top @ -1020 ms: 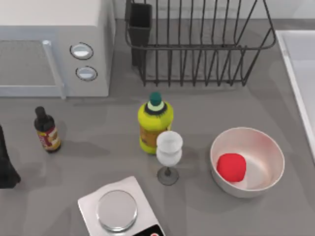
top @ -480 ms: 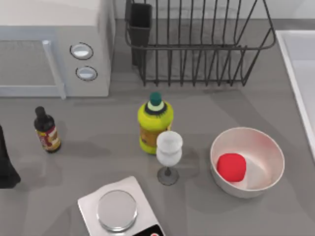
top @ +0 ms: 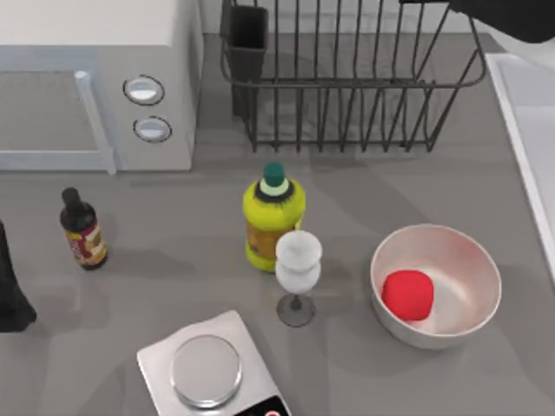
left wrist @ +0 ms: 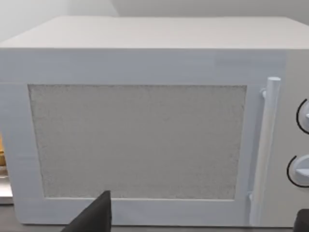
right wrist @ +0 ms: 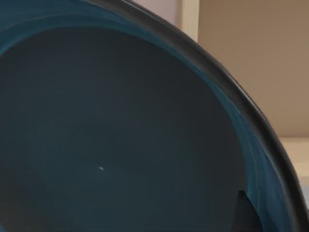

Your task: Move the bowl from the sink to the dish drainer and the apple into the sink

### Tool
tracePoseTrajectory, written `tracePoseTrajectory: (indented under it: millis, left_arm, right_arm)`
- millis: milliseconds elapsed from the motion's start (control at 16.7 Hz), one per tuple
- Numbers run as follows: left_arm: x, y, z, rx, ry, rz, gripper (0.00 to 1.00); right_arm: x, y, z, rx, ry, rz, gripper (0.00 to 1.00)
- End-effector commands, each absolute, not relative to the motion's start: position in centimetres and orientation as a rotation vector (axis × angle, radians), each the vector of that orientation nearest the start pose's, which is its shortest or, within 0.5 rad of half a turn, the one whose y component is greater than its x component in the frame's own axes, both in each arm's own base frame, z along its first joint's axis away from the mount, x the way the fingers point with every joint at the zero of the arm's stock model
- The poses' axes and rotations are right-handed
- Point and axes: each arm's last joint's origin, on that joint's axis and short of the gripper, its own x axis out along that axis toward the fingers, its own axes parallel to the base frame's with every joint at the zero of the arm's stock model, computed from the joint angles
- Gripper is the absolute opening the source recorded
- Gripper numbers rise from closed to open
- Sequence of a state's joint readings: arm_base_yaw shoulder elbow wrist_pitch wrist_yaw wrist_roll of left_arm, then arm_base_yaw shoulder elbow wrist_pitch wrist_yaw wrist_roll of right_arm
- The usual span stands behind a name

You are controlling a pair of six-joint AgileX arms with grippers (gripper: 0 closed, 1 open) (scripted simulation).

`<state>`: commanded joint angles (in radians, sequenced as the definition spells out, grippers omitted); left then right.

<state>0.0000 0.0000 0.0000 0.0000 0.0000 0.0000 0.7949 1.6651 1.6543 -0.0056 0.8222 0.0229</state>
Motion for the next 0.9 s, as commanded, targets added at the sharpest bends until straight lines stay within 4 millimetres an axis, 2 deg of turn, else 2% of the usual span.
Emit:
tracePoseTrajectory:
  millis: [360, 480, 660, 900]
  left_arm:
    - [10.6, -0.1, 16.0, 0.0, 0.0, 0.0, 1.0]
    - [10.6, -0.1, 16.0, 0.0, 0.0, 0.0, 1.0]
    - [10.6, -0.1, 16.0, 0.0, 0.0, 0.0, 1.0]
    - [10.6, -0.1, 16.0, 0.0, 0.0, 0.0, 1.0]
  right_arm:
    - [28.4, 26.3, 41.8, -0.001, 0.002, -0.008, 0.0]
    - [29.1, 27.0, 40.5, -0.008, 0.009, 0.004, 0.0]
    - [31.3, 28.4, 36.7, -0.012, 0.014, 0.024, 0.0]
    - [35.2, 28.6, 29.8, 0.012, -0.012, 0.018, 0.0]
